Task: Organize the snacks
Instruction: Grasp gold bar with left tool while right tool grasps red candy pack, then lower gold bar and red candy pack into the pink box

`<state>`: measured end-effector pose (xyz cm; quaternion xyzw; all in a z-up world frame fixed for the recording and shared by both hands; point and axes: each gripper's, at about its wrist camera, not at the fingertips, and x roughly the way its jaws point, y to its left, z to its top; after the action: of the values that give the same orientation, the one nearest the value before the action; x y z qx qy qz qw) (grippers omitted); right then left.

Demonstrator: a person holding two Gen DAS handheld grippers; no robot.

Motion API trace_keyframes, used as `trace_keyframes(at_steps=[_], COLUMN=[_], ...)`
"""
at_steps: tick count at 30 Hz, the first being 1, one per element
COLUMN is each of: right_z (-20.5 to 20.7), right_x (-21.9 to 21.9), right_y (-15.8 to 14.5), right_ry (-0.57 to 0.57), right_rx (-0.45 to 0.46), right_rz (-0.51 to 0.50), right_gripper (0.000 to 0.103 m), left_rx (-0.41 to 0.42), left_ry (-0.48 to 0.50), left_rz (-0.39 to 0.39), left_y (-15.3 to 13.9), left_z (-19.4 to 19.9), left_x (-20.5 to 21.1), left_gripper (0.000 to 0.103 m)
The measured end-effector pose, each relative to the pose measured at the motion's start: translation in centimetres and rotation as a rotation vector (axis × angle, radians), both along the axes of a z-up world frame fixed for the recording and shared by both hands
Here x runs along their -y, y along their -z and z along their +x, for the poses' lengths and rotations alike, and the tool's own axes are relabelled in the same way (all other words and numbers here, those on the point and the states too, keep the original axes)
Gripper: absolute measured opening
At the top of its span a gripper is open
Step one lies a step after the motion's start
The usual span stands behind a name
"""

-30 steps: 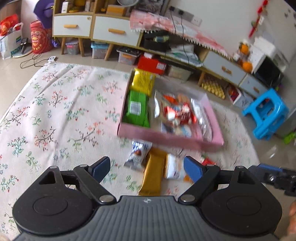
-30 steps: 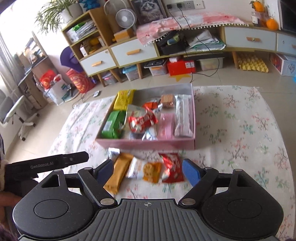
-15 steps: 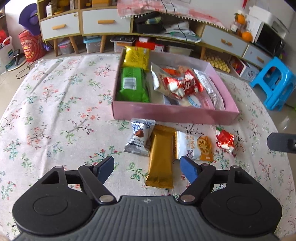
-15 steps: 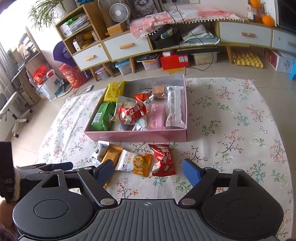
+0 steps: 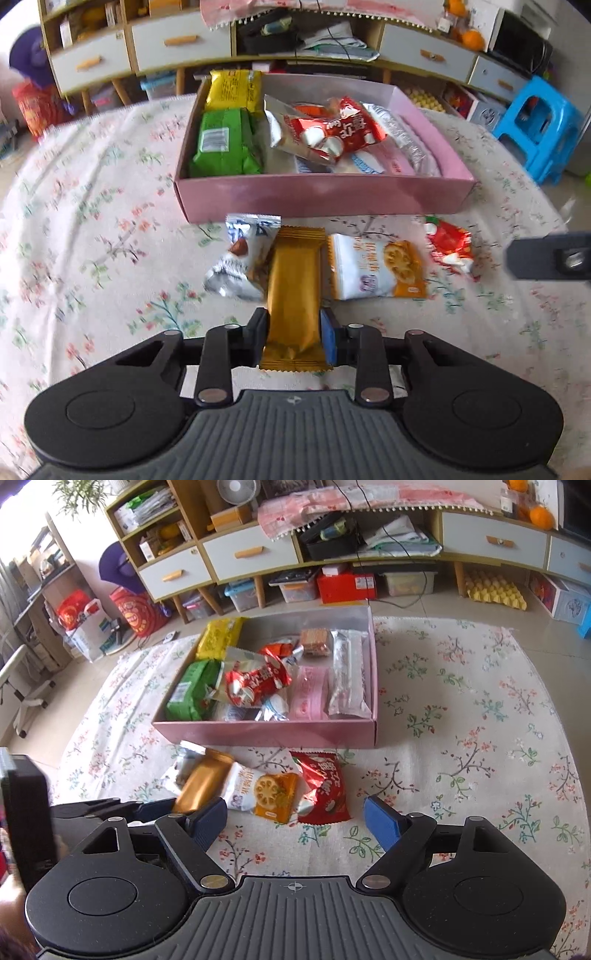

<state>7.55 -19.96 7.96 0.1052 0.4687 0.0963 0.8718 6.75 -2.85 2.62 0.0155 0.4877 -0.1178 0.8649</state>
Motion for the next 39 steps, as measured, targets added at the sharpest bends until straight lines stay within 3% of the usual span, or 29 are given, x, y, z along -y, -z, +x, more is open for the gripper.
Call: trace_keyframes(at_steps=[3,9,19,20,21,22,23,25,30,39], right_z=[0.4,1.3,2.6,2.7,2.8,2.9,2.9,2.5,1.7,2.1], right_x=[0.9,1.8,-0.6,-1.0,-1.2,-1.4,-1.5,-1.5,-0.9,1.9], right_y=[0.6,1.9,4.5,4.9,5.1,5.3,5.3,4.5,2.0,0.8], right_ry=[0.026,0.088,0.026,0.009,-0.012,-0.019,-0.017,-0.009,0.001,0.093], right_rx=[-0.026,-0.044,0.033,0.03,0.02,0.005,-0.004,0.011,0.045,0.031], right_rz=[0.035,0.004,-0.056,-0.06,-0.06,-0.064,-0.07,-0.073,0.011,0.165], right_gripper=[0.083,0.082,0.08,0.077,0.064,0.041,0.026,0.019,0.018,0.018], left_rx=[0.004,0.003,0.02,0.022,0.026,0.029,0.033,0.038,0.054,0.097], left_ry=[0.019,-0.009,-0.033,-0.033,-0.032,-0.031,-0.032,-0.035,-0.039,-0.08], left_rz=[-0.031,-0.113,-0.115,-0.114,-0.111,-0.109,-0.111,-0.122,-0.154,-0.191], left_y=[-0.9,-2.4,-3.0,-3.1,-3.1,-3.2,-3.3,-3.5,-4.3,-5.5], left_z=[-0.6,-0.4,-0.2,-0.1,-0.1,-0.1,0.0,-0.1,0.2,2.0], left_x=[-0.1,-1.2,-1.7,-1.8,-1.9,-2.0,-2.1,-2.4,-2.8,-3.1], left_gripper=[0.025,0.025,0.025,0.025,0.025,0.025,0.025,0.025,0.025,0.025])
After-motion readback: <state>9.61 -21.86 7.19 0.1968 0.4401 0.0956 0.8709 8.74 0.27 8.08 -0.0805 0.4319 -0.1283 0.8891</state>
